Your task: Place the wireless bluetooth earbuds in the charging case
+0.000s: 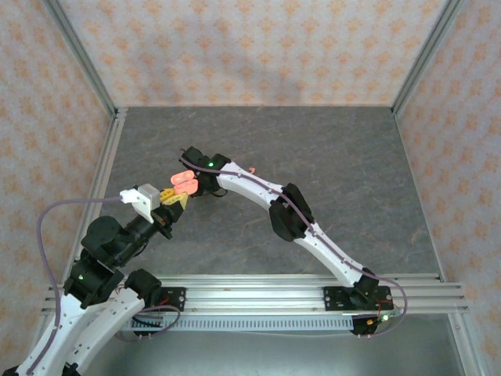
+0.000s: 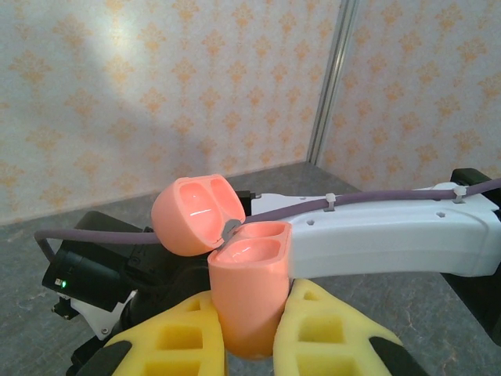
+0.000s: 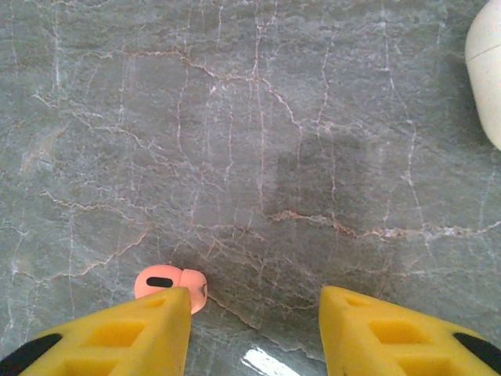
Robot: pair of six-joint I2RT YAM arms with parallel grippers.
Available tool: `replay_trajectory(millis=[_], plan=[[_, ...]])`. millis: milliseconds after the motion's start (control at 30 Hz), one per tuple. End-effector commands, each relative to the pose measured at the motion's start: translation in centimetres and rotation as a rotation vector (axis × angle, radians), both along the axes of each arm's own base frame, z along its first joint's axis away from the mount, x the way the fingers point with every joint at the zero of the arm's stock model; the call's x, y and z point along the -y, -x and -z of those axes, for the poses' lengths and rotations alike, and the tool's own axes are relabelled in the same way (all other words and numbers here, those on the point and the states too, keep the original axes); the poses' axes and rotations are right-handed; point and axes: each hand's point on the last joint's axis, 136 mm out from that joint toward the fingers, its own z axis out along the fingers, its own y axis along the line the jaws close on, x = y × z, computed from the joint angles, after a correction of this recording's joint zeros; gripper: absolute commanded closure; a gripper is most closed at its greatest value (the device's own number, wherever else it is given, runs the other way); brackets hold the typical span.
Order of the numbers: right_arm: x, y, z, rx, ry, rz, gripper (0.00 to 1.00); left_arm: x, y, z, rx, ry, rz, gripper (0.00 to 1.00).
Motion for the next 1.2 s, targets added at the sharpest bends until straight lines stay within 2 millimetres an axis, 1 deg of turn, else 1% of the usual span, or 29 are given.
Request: replay_trajectory(millis=[0, 133, 200, 367, 533, 700, 1000, 1167], plan=[[-0.1, -0.4, -4.0, 0.064, -0.040, 0.019, 0.55, -0.2, 0.1, 0.2, 0.008, -0.010, -0.011, 1.00], [-0.2, -0.4, -5.5, 0.074, -0.072, 0.026, 0.56, -0.2, 0.1, 0.3, 0.008, -0.010, -0.013, 1.00], [-0.3, -0.4, -5.9, 0.074, -0.084, 0.025, 0.56, -0.2, 0.0, 0.3, 0.007, -0.010, -0.014, 1.00], [-0.9, -0.2, -6.1, 0.065, -0.113, 0.023, 0.56, -0.2, 0.1, 0.4, 0.004, -0.009, -0.013, 1.00], [-1.6, -0.2, -5.2, 0.046, -0.132, 0.020, 0.56, -0.3, 0.2, 0.3, 0.007, -0.008, -0.014, 1.00], [-2.5, 0.1, -4.0, 0.047, -0.132, -0.018, 0.53, -0.4, 0.2, 0.3, 0.009, -0.009, -0.015, 1.00], [-2.7, 0.1, -1.3, 0.049, -0.093, -0.031, 0.52, -0.5, 0.3, 0.4, 0.006, -0.015, -0.020, 1.00], [-2.9, 0.4, -0.2, 0.039, -0.086, -0.045, 0.52, -0.5, 0.2, 0.4, 0.008, -0.016, -0.021, 1.00]])
